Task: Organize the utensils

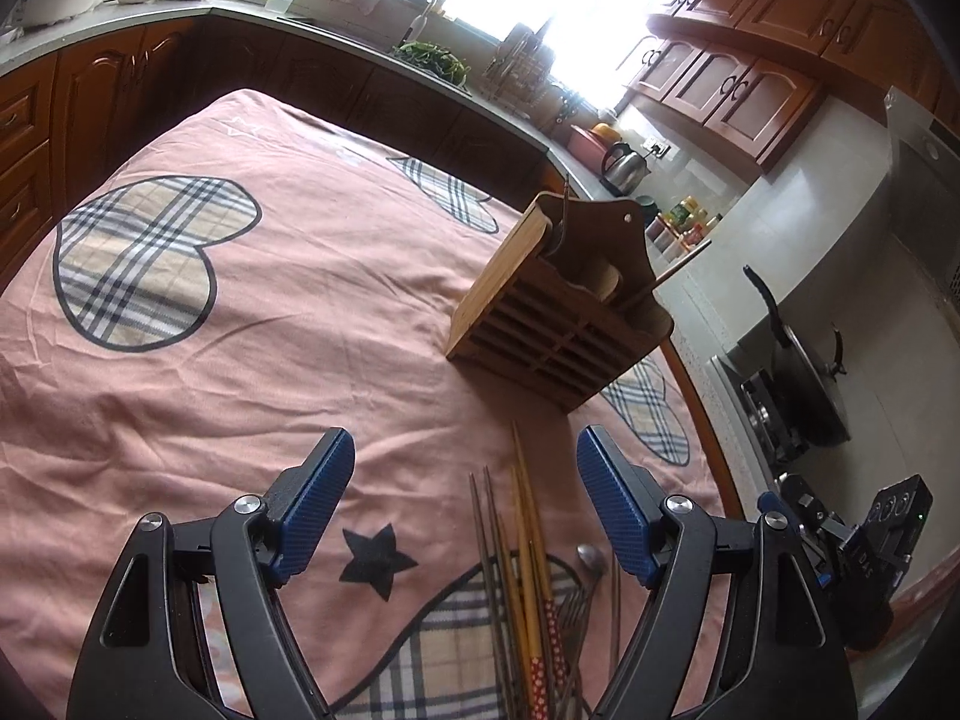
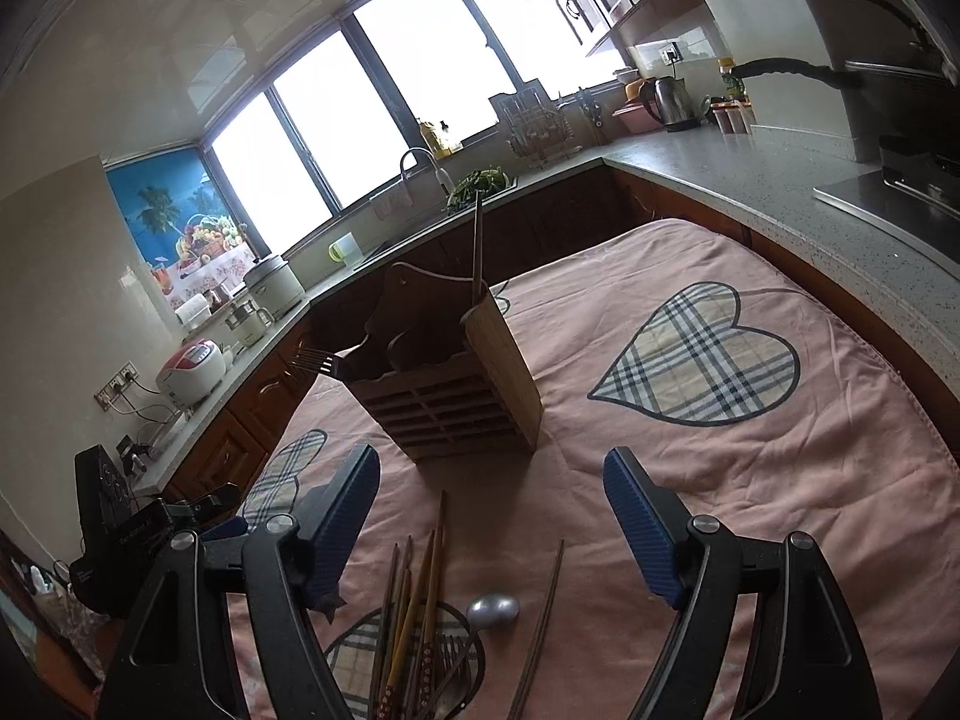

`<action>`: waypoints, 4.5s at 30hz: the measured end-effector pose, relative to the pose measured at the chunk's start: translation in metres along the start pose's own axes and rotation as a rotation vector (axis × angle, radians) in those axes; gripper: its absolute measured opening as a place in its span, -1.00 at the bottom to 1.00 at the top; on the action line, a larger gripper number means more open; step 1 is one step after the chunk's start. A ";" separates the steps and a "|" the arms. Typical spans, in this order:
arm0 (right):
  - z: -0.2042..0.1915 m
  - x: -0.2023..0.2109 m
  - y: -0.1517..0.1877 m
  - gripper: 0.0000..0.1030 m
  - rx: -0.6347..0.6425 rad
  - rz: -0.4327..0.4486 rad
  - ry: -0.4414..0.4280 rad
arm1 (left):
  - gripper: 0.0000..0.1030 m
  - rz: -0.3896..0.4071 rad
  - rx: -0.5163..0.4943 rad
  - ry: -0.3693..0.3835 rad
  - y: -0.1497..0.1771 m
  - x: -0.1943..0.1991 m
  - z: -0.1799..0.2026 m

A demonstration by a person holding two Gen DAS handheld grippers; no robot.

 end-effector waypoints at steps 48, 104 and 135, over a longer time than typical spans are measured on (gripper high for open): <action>0.023 -0.101 0.100 -0.59 0.213 -0.437 0.169 | -0.83 -0.314 -0.478 -0.166 0.070 -0.110 0.026; -0.064 0.009 -0.013 -0.92 0.196 -0.074 -0.031 | -0.97 0.108 -0.241 0.118 -0.033 0.093 0.066; -0.058 -0.009 -0.030 -0.92 0.129 -0.055 -0.082 | -0.08 -0.204 -0.028 -0.312 -0.022 -0.087 -0.098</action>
Point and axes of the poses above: each gripper's, at about its wrist camera, not at the fingertips, and x roughly against the way its jaws point, z to its right, y to its underside, the point moved 8 cm from there along -x, roughly the way its jaws point, and after that the axes turned 7 degrees about z, right-handed, at the moved point
